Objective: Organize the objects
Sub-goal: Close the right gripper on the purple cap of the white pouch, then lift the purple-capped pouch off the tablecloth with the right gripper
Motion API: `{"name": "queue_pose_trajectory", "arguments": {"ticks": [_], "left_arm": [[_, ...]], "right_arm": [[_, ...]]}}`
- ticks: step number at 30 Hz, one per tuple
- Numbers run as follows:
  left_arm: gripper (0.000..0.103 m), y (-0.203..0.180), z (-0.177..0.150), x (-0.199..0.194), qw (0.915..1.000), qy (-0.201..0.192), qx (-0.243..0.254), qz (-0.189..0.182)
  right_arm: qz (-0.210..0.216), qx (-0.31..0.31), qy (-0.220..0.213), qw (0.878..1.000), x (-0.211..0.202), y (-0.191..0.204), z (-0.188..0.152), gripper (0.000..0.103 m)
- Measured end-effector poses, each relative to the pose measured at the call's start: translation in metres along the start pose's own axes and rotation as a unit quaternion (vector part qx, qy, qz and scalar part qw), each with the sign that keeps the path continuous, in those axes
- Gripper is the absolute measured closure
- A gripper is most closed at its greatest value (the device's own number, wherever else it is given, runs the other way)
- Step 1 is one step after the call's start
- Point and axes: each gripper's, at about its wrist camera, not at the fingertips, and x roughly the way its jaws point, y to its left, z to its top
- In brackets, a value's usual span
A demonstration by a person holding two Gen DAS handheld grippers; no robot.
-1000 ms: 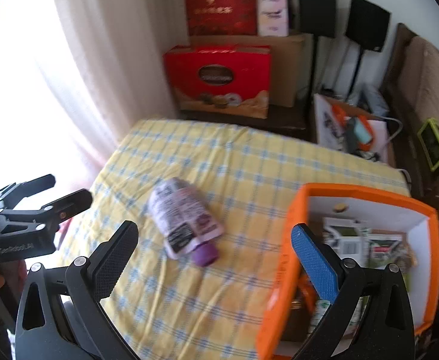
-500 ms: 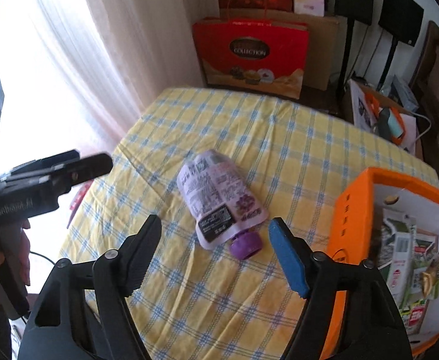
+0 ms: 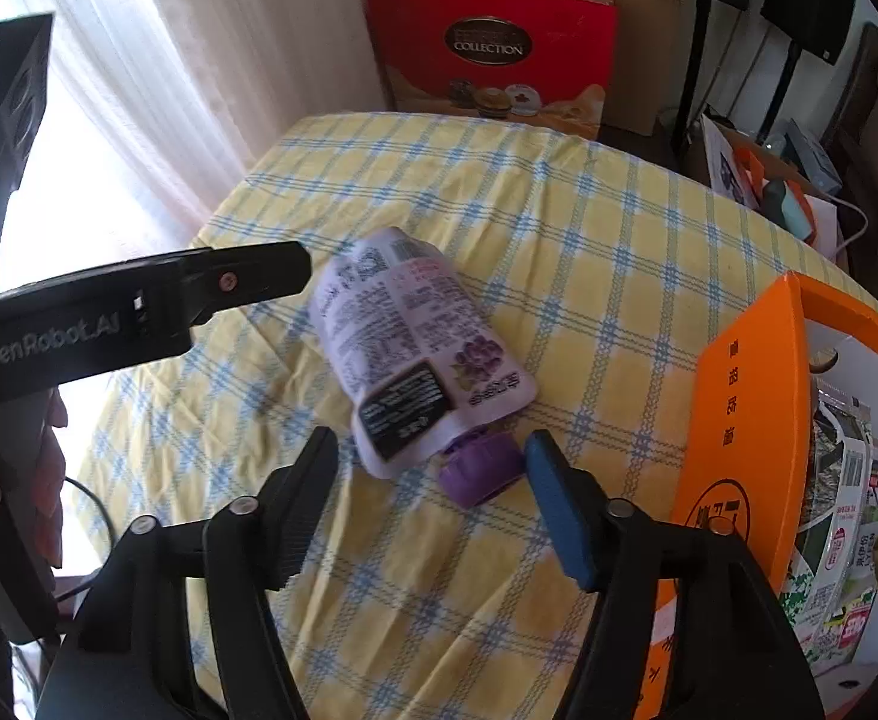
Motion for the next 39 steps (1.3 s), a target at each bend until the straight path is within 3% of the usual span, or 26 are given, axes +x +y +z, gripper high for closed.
{"name": "queue_pose_trajectory", "arguments": {"ticks": [6, 13, 16, 20, 37, 39], "left_arm": [[0.034, -0.011, 0.007, 0.016, 0.9998, 0.011, 0.009, -0.012], [0.035, -0.015, 0.008, 0.033, 0.9986, 0.029, 0.004, -0.044], [0.043, -0.017, 0.006, 0.036, 0.9983, 0.030, 0.006, -0.049], [0.043, -0.021, 0.001, 0.033, 0.9990, 0.026, 0.014, -0.033], [0.047, -0.025, -0.002, -0.012, 0.9990, -0.013, 0.015, -0.039], [0.047, -0.029, -0.001, -0.017, 0.9989, -0.014, 0.018, -0.042]], "right_arm": [[0.017, 0.008, 0.021, 1.000, 0.014, -0.007, -0.005, 0.046], [0.017, 0.012, 0.012, 1.000, 0.016, -0.008, -0.007, 0.048], [0.019, 0.016, 0.007, 1.000, 0.014, -0.010, -0.007, 0.059], [0.018, 0.016, 0.007, 1.000, 0.014, -0.010, -0.006, 0.062], [0.047, 0.030, -0.018, 0.998, 0.003, 0.000, -0.006, 0.064], [0.059, 0.030, -0.027, 0.997, -0.003, 0.002, -0.004, 0.074]]}}
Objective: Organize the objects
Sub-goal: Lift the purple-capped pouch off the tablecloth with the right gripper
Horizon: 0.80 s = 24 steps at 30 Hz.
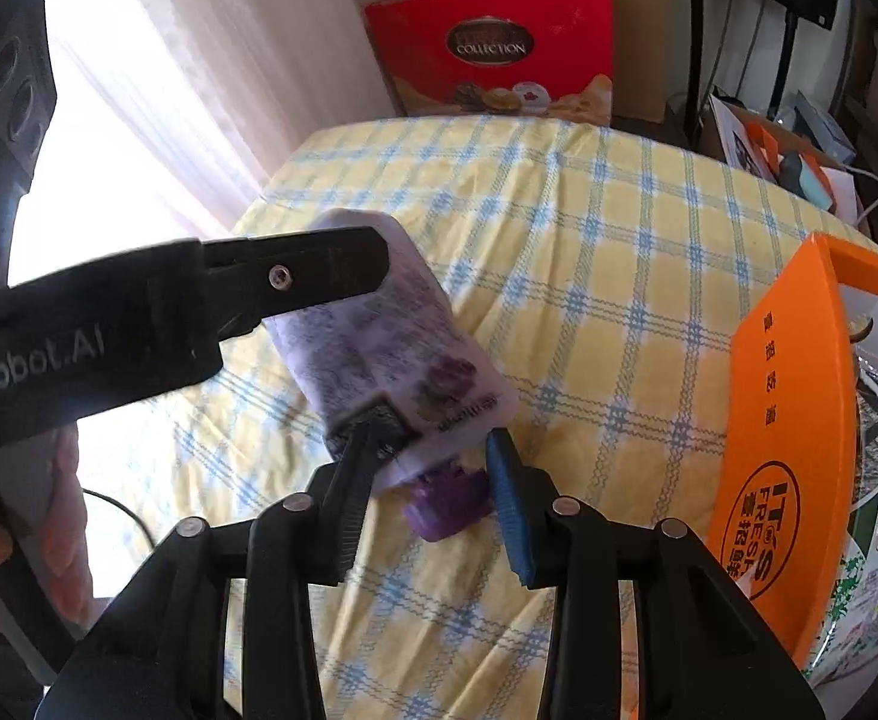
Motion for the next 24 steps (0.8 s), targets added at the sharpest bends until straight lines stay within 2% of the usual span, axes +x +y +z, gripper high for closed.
{"name": "queue_pose_trajectory", "arguments": {"ticks": [1, 2, 4, 7, 8, 10, 16, 20, 24], "left_arm": [[0.048, -0.001, 0.000, -0.001, 1.0000, -0.001, 0.002, 0.001], [0.054, -0.003, 0.001, -0.001, 1.0000, 0.003, 0.002, -0.009], [0.055, -0.005, 0.000, 0.002, 0.9998, 0.014, -0.001, -0.013], [0.055, -0.007, -0.003, 0.007, 0.9998, 0.014, 0.004, 0.014], [0.055, -0.006, -0.004, 0.007, 0.9998, 0.014, 0.002, 0.014], [0.055, 0.000, -0.007, 0.006, 0.9997, 0.013, -0.006, 0.019], [0.043, 0.022, -0.013, 0.007, 0.9989, 0.019, -0.025, 0.036], [0.033, 0.035, -0.018, 0.010, 0.9982, 0.025, -0.046, 0.030], [0.031, 0.039, -0.021, 0.016, 0.9976, 0.038, -0.054, 0.021]], "right_arm": [[0.001, -0.004, -0.003, 1.000, -0.003, 0.003, 0.001, 0.076], [-0.006, -0.009, 0.002, 1.000, -0.003, 0.005, 0.003, 0.076], [-0.015, -0.009, 0.008, 1.000, -0.001, 0.007, 0.002, 0.076], [-0.023, -0.002, 0.015, 1.000, 0.002, 0.005, -0.002, 0.075], [-0.023, 0.000, 0.016, 1.000, 0.002, 0.003, -0.005, 0.073], [-0.022, -0.003, 0.025, 0.999, 0.004, 0.000, -0.010, 0.061], [-0.017, -0.003, 0.038, 0.999, 0.010, -0.006, -0.019, 0.057], [-0.013, -0.009, 0.040, 0.999, 0.011, -0.003, -0.021, 0.056], [-0.016, -0.017, 0.042, 0.999, 0.012, 0.000, -0.022, 0.052]]}}
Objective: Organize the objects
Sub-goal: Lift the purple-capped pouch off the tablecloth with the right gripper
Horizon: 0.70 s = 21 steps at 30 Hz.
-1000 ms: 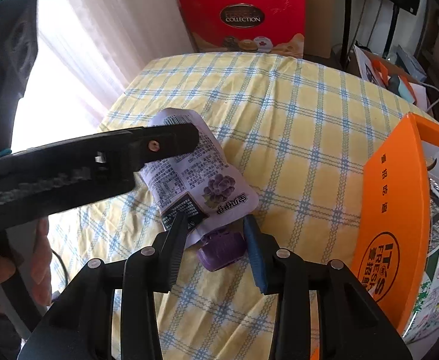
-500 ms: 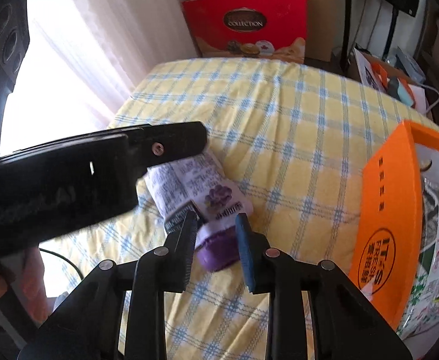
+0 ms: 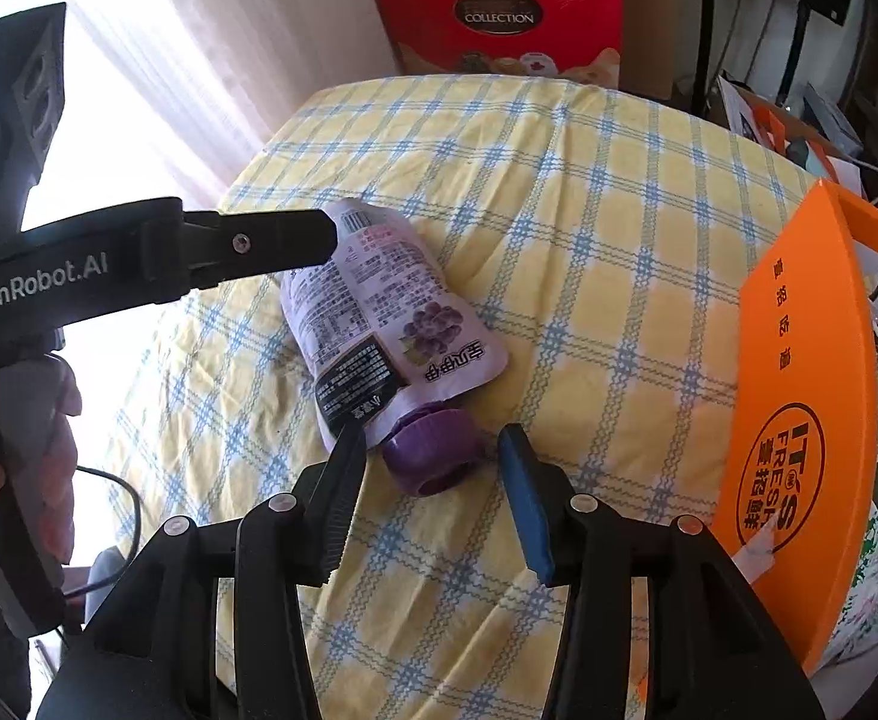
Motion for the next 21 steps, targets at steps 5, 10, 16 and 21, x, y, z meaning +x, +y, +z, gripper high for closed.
{"name": "queue_pose_trajectory", "arguments": {"ticks": [5, 10, 16, 21], "left_arm": [[0.031, -0.007, -0.005, 0.007, 0.9999, 0.014, 0.001, -0.010], [0.022, -0.015, -0.004, 0.011, 0.9995, 0.017, -0.018, -0.020], [0.016, -0.021, 0.001, 0.020, 0.9993, 0.021, -0.029, -0.008], [0.017, -0.033, 0.000, 0.031, 0.9992, 0.023, -0.014, 0.028]], "right_arm": [[-0.015, -0.017, 0.004, 1.000, 0.002, 0.009, 0.000, 0.049], [-0.003, -0.003, -0.001, 1.000, 0.001, 0.006, -0.001, 0.060], [0.022, 0.011, -0.008, 1.000, -0.002, -0.001, -0.002, 0.070], [0.029, 0.006, -0.011, 0.999, -0.002, 0.006, -0.003, 0.070]]}}
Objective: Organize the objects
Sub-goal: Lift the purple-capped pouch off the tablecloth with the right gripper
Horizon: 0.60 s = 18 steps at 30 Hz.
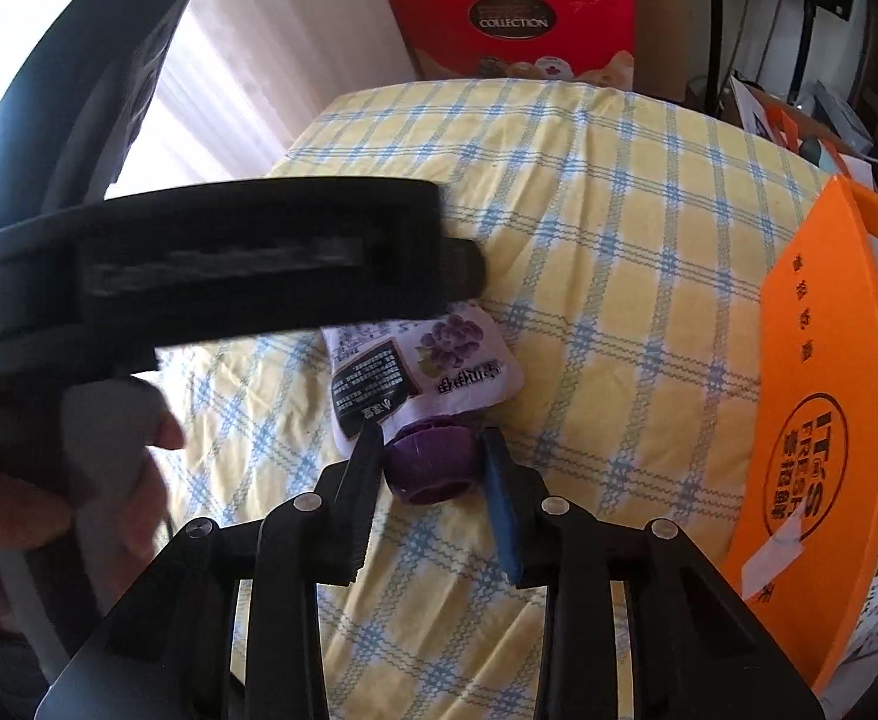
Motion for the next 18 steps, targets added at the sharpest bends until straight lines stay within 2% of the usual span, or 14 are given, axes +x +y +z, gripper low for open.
{"name": "queue_pose_trajectory", "arguments": {"ticks": [1, 3, 7, 10, 18], "left_arm": [[0.018, -0.001, -0.001, 0.000, 1.0000, -0.006, 0.002, 0.005], [0.027, -0.005, -0.005, 0.000, 0.9995, -0.019, 0.010, 0.021], [0.028, -0.011, -0.010, -0.001, 0.9984, -0.030, 0.034, 0.034], [0.043, -0.008, -0.008, -0.007, 0.9984, -0.038, 0.030, 0.027], [0.046, -0.006, -0.005, -0.019, 0.9986, -0.043, 0.025, 0.016]], "right_arm": [[0.001, -0.001, 0.000, 1.000, 0.000, 0.001, 0.000, 0.070], [0.004, -0.002, 0.001, 1.000, 0.002, 0.003, -0.001, 0.070], [0.003, -0.001, 0.003, 1.000, 0.003, 0.004, -0.002, 0.070], [0.006, 0.003, 0.002, 1.000, 0.003, 0.003, -0.002, 0.071], [0.003, 0.007, -0.006, 1.000, -0.002, 0.002, -0.003, 0.071]]}}
